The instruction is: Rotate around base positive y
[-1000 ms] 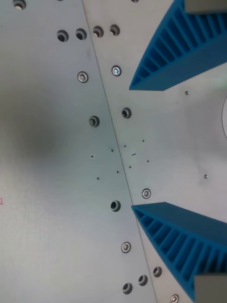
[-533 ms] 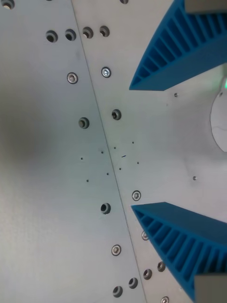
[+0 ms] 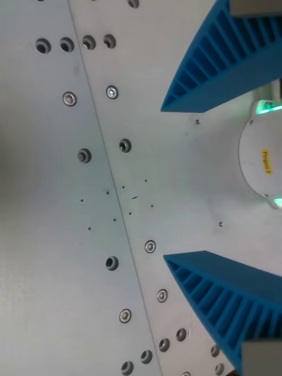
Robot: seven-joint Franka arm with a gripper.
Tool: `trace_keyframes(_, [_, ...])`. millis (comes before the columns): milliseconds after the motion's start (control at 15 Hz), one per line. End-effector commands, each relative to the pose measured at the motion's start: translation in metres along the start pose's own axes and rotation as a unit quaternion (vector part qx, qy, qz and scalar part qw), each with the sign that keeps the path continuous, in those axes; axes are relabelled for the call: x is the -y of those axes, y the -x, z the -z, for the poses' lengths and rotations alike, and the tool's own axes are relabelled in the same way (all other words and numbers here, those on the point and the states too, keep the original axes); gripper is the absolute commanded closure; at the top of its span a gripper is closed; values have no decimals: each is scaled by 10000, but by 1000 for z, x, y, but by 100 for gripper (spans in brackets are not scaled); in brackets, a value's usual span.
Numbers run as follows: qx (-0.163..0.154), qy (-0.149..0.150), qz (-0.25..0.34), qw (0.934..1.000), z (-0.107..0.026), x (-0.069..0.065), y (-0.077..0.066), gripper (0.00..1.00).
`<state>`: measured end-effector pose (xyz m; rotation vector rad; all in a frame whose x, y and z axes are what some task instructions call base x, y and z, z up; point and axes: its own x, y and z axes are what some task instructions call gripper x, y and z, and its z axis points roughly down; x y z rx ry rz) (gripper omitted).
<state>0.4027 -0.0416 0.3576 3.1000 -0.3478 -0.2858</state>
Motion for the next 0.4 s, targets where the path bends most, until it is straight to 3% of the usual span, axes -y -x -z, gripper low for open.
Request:
trace_keyframes(67, [1074,325,-25,9937,9,1,-5,0])
trace_keyframes(400, [1356,388,-31,9900,9,1,-5,0])
